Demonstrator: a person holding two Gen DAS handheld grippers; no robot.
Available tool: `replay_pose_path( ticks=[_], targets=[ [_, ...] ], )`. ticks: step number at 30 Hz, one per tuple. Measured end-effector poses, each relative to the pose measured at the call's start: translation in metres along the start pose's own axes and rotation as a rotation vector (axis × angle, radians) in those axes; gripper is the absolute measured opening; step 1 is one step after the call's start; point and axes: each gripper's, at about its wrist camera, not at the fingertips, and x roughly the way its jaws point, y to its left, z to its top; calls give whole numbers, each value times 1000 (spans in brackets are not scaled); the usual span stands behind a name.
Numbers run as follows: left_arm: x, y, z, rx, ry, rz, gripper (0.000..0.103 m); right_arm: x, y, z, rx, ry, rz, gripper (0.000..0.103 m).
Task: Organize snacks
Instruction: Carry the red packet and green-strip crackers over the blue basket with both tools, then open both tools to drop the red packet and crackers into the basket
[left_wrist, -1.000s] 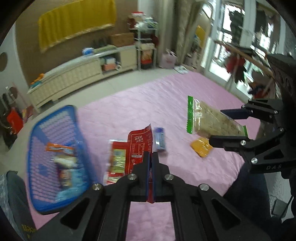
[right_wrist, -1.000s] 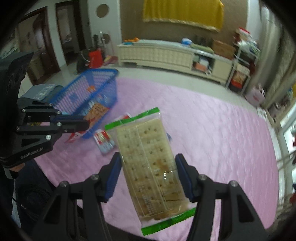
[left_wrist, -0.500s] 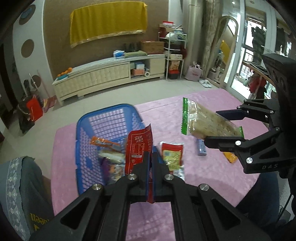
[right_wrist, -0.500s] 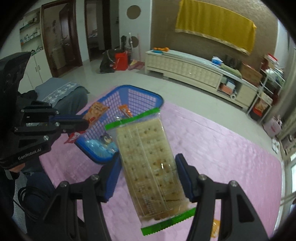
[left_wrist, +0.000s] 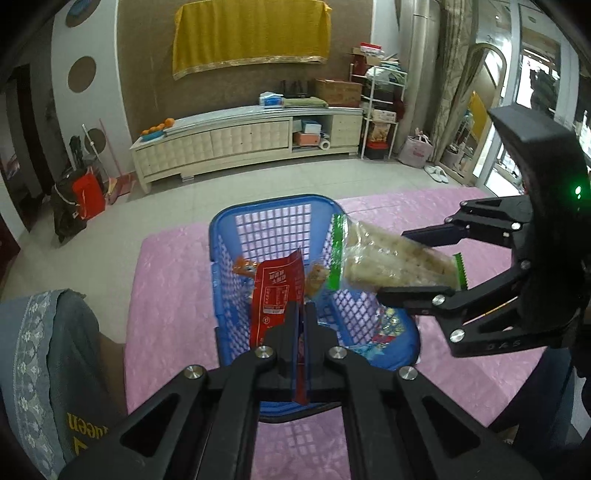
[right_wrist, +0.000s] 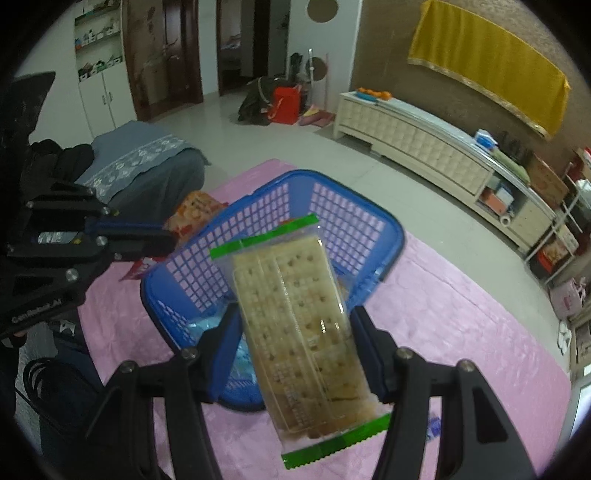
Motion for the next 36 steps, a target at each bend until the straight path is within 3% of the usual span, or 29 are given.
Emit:
replay_pose_path(
  ticks=[13,14,15,17,19,28,32,36],
  targets=[
    [5,17,-2,-28,2,9,2,37,19,9,-118,18,53,66],
    [4,15,-2,-28,4,10,2,38,21,8,-133,16,50,69],
    [4,14,-2,-28,5,11,2,39,22,8,-145,11,48,82],
    [4,12,-2,-29,7,10,2,33,26,3,-182,-32,26,98],
    [4,10,-2,-26,8,7,2,28,26,-1,-188,-51,24,101],
    [4,-1,1,-12,2,-23,2,11,1,-11,-48,-32,-20,103],
    [8,-10,5,-2,0,-43,2,-4,-4,-21,-21,-104,-131,103],
    [16,-17,9,1,3,-67,2,-5,-30,-24,141,-64,-93,103]
  ],
)
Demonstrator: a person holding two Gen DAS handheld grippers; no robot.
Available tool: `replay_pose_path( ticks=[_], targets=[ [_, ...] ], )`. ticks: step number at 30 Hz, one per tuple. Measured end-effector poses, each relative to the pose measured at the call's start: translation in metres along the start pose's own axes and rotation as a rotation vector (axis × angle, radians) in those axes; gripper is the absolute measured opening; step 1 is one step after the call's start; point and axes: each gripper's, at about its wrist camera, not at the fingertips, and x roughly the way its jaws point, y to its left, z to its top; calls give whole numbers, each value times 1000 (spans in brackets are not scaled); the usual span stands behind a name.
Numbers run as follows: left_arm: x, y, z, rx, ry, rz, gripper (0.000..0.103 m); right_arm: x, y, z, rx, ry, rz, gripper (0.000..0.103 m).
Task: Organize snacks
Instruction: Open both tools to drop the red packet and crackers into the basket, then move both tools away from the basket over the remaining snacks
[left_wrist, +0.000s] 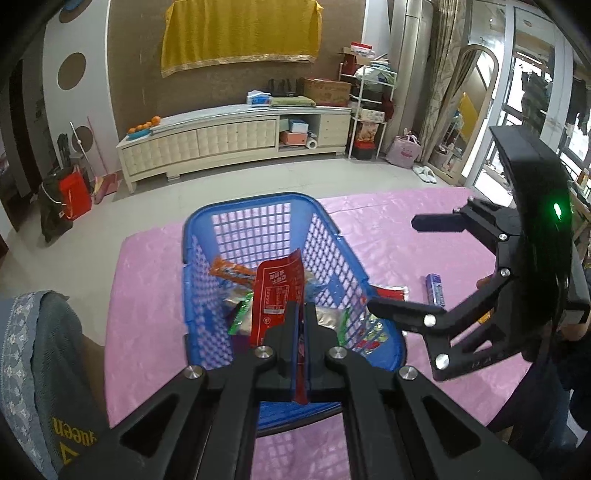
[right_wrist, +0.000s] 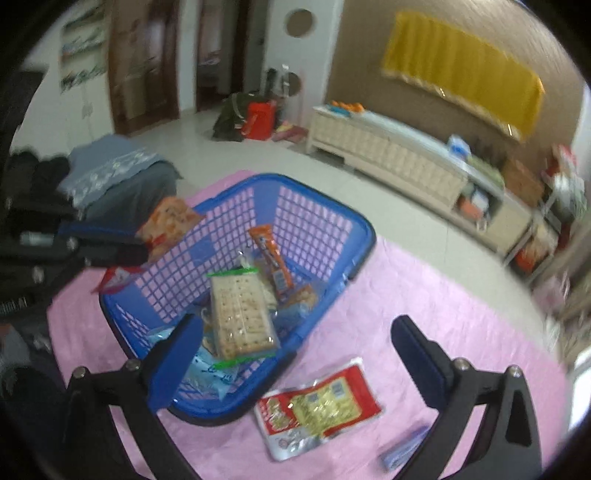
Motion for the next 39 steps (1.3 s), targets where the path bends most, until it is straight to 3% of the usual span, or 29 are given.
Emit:
replay_pose_path(
  ticks=[6,22,24,25,26,35,39],
  targets=[
    [19,-6,8,0,11,-20,2,2,-33,-5,157,34,-49,103],
    [89,1,30,19,69,4,2,29,-61,-9,208,66,-96,103],
    [95,4,32,0,72,22,19,30,-63,-10,214,64,-101,103],
    [98,9,33,-14,79,23,50,29,-63,-12,213,64,-105,103],
    [98,11,33,-21,80,27,69,29,-64,-13,211,65,-107,103],
    [73,5,27,-16,64,4,71,11,-78,-26,269,64,-93,103],
    [56,-17,23,32,39,-6,71,-9,-83,-39,308,52,-97,103]
  ],
)
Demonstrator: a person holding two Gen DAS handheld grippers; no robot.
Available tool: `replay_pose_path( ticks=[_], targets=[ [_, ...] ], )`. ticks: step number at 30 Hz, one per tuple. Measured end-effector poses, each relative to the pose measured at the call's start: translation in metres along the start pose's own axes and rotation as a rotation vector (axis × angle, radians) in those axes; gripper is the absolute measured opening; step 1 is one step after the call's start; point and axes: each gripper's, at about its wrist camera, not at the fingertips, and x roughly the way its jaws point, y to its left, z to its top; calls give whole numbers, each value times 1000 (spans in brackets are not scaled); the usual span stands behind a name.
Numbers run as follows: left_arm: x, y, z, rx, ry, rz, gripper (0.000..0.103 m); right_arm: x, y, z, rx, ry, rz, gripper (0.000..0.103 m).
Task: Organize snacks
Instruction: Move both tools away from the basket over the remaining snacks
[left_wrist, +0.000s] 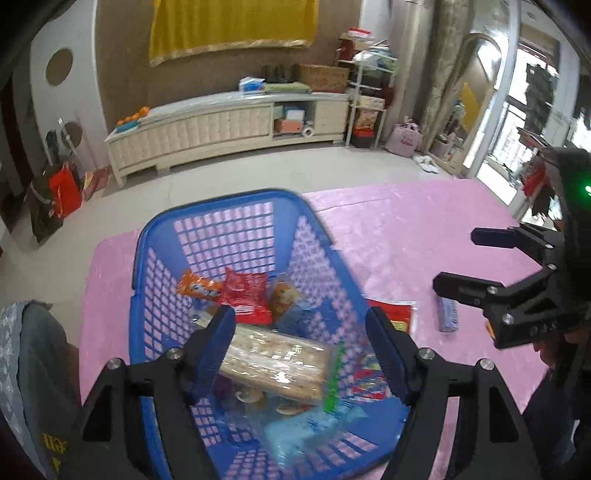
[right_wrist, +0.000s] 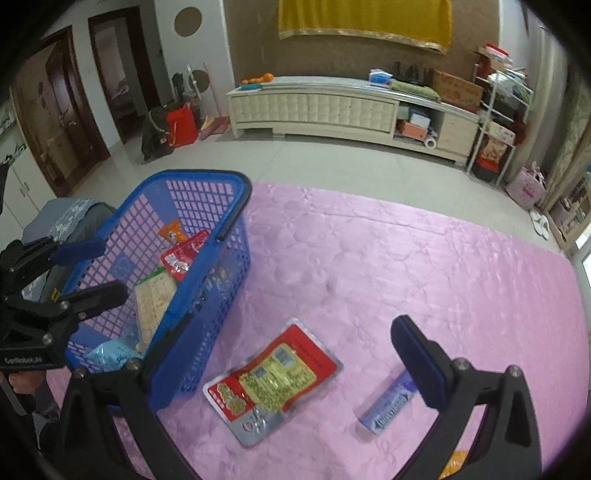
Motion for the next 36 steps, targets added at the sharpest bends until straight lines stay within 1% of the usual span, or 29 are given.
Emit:
replay_pose_path(
  ticks=[1,3,6,7,8,10,13,16,21,25,28,34,36],
  targets=[
    [-2,-6,0,12,-5,0,71,-4,-3,-3,13,0,4,103],
    [-8,-27,-1,66,-11,-16,71,-13,-12,-9,42,-1,8,103],
    [-10,-54,-2,138,-13,-33,71,-25,-27,-20,73,-6,-7,103],
    [-10,-64,-3,161,-14,-29,73,-29,-31,-24,83,-7,-12,103],
    [-11,-75,-4,185,-22,-9,77,-32,-36,-28,94,-6,-15,103],
    [-12,-94,-6,233,-52,25,79,-40,-46,-35,109,-10,-24,103],
    [-8,-112,-7,259,-56,18,88,-50,-59,-47,131,-29,-48,103],
    [-2,-129,-8,282,-48,13,103,-58,-73,-60,152,-34,-78,103],
    [13,-157,-12,303,-31,40,103,-60,-96,-77,185,-32,-102,103],
    [31,-173,-17,331,2,102,103,-53,-107,-87,199,-18,-104,103],
    [45,-180,-23,351,29,124,103,-45,-112,-95,200,-6,-104,103],
    [69,-187,-31,379,81,121,103,-26,-116,-103,193,17,-104,103],
    [78,-185,-31,374,98,108,103,-20,-115,-104,178,23,-120,103]
  ],
)
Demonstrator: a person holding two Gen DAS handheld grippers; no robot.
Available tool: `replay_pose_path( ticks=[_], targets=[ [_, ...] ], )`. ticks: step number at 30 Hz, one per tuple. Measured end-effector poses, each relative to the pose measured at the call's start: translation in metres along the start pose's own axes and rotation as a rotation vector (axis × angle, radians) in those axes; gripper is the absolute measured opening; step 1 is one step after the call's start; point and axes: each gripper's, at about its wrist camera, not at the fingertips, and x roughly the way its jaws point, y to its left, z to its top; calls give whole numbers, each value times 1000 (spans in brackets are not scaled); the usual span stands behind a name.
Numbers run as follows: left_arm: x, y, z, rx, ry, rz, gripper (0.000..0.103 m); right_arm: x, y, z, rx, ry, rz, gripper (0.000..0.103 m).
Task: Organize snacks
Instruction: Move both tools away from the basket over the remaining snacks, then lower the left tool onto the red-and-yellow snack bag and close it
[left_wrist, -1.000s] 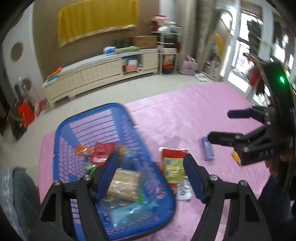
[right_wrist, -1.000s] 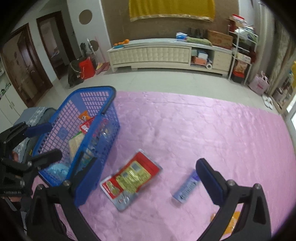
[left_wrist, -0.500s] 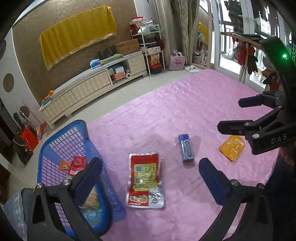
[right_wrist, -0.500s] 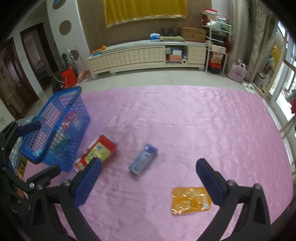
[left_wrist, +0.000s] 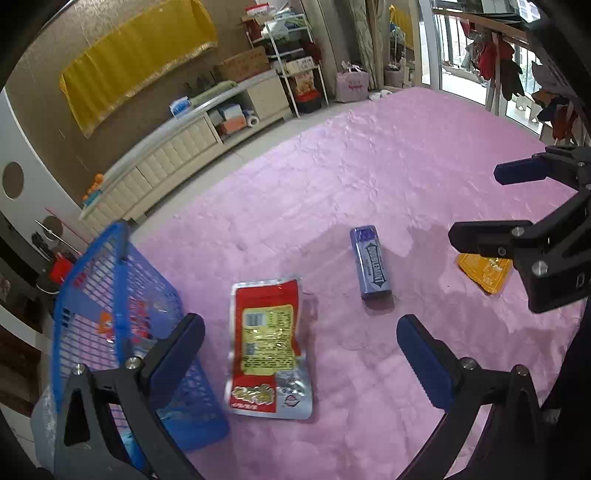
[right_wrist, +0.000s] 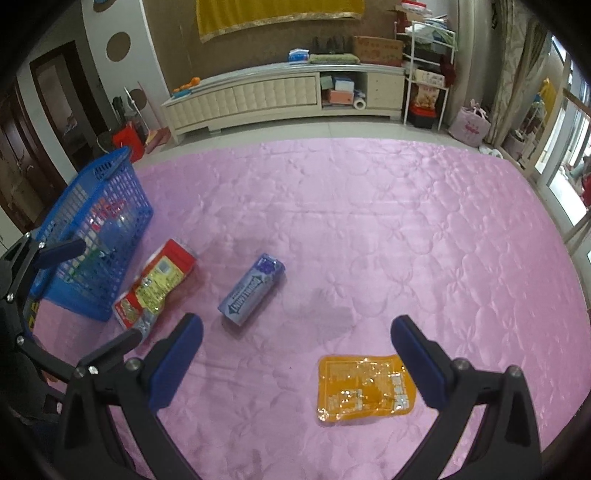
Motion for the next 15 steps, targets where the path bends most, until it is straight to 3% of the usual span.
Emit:
replay_pose_path(
  ticks=[10,15],
  targets=[
    [49,9,-2,-7,67,4,103,30,3,-5,-33,33,-23,103],
    [78,29,-2,-78,117,25,103,37,6,-6,-59,28,-17,103]
  ],
)
